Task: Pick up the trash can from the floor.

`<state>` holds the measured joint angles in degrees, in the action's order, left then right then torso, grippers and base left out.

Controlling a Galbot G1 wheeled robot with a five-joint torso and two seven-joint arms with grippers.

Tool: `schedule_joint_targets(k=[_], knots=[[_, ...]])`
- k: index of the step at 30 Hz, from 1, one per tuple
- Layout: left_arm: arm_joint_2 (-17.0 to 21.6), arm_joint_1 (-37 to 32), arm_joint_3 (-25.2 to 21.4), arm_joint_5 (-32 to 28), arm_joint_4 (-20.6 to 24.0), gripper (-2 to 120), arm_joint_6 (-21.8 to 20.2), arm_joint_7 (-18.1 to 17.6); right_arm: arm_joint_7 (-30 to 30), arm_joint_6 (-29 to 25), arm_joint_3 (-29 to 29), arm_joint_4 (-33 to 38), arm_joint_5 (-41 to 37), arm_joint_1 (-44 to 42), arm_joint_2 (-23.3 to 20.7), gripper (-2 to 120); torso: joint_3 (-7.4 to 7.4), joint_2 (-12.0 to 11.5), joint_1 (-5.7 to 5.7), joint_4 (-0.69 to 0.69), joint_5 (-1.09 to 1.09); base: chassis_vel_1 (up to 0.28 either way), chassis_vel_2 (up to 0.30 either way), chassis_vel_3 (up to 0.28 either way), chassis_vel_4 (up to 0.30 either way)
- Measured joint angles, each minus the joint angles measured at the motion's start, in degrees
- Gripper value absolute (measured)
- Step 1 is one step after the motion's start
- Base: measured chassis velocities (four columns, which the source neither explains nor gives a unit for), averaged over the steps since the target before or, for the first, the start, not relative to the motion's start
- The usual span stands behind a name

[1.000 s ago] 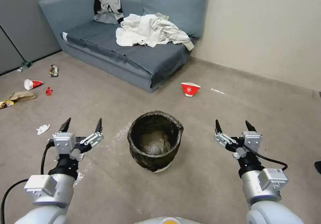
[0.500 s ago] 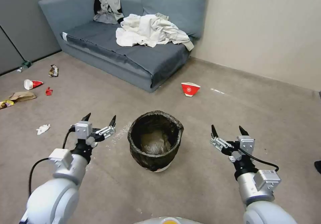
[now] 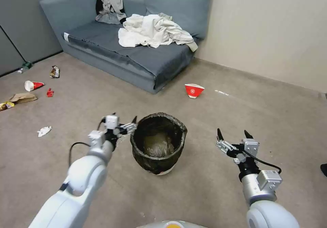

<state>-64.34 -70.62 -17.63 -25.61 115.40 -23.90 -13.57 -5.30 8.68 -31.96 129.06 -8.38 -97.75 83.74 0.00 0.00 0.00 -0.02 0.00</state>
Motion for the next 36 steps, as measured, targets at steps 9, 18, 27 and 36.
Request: schedule_joint_targets(k=[9, 18, 27, 36], knots=[[-3.5, 4.1, 4.9, -8.8, -3.7, 100, -14.2, -14.8, -0.6, 0.2, -0.9, 0.2, 0.3, -1.3, -1.0, 100, 0.0, 0.0, 0.0, 0.02, 0.0, 0.0, 0.0, 0.0, 0.0], [-6.1, 6.7, 7.0, -12.0, -7.3, 100, -14.7, -18.4, -0.7, 0.7, -0.4, -0.6, 1.3, -1.2, -0.9, 100, 0.0, 0.0, 0.0, 0.01, 0.0, 0.0, 0.0, 0.0, 0.0], [-6.2, 7.7, 8.2, -16.9, -8.9, 100, -14.8, -21.6, -0.9, 1.1, 0.2, -0.8, 2.0, -1.3, -0.8, 100, 0.0, 0.0, 0.0, 0.02, 0.0, 0.0, 0.0, 0.0, 0.0], [-7.1, 8.9, 9.5, -21.5, -10.9, 100, -14.8, -23.6, -1.8, 1.8, 0.8, -0.6, 2.6, -1.4, -0.5, 100, 0.0, 0.0, 0.0, 0.02, 0.0, 0.0, 0.0, 0.0, 0.0]])
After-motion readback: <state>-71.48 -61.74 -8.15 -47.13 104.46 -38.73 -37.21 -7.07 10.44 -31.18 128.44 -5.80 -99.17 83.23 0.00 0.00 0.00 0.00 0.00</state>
